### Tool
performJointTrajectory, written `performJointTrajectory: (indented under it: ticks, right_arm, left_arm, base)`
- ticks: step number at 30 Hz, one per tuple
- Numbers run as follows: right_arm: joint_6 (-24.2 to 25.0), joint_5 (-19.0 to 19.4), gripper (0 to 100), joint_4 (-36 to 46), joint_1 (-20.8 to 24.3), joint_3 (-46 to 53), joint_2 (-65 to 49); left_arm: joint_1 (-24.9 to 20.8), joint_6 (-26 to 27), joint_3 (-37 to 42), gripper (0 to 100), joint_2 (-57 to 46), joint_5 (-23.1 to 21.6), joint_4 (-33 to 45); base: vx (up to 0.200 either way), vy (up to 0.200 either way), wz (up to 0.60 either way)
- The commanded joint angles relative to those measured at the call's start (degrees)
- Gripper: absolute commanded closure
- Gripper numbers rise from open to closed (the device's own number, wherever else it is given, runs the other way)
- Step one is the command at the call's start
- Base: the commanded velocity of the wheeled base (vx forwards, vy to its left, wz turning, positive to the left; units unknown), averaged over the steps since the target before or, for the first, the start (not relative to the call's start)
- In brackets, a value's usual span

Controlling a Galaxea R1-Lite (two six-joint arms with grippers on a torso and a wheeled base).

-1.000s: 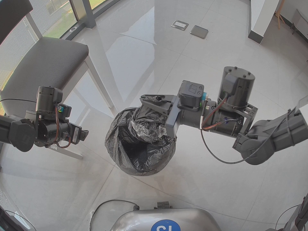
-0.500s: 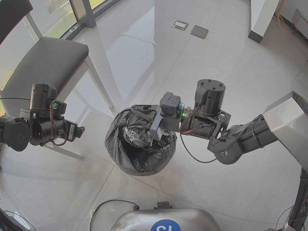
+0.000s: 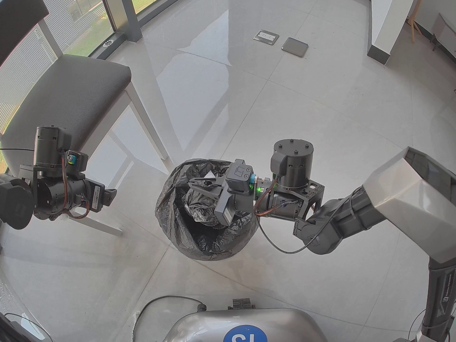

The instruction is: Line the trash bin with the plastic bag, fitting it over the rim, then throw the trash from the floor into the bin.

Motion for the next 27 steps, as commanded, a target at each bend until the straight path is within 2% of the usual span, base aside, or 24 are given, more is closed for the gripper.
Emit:
performJointTrajectory:
  ticks: [1,9,20,21,27]
  right_arm:
    - [-0.08,0.03,100,-0.24,0.11,-0.09,2.95]
    - [-0.08,0.03,100,-0.24,-0.68,-4.14,7.96]
    - [-0.43,0.03,100,-0.24,-3.14,-4.75,8.22]
    - [-0.34,0.03,0,-0.24,-3.31,-4.75,8.14]
    - [-0.16,0.03,0,-0.15,-3.49,-5.37,7.70]
  left_arm:
    - [0.50,0.03,0.37,0,-1.16,0.01,-0.03]
    - [1.03,0.03,0.72,0,-2.30,-0.16,-0.03]
    - [1.20,0.03,0.72,0,-2.30,-0.43,-0.12]
    - [1.20,0.03,0.72,0,-2.30,-0.43,-0.12]
    - [1.11,0.12,0.72,0,-2.30,-0.43,-0.12]
  base:
    - [0.000,0.000,0.00]
    - [0.000,0.000,0.00]
    - [0.000,0.000,0.00]
    - [0.000,0.000,0.00]
    - [0.000,0.000,0.00]
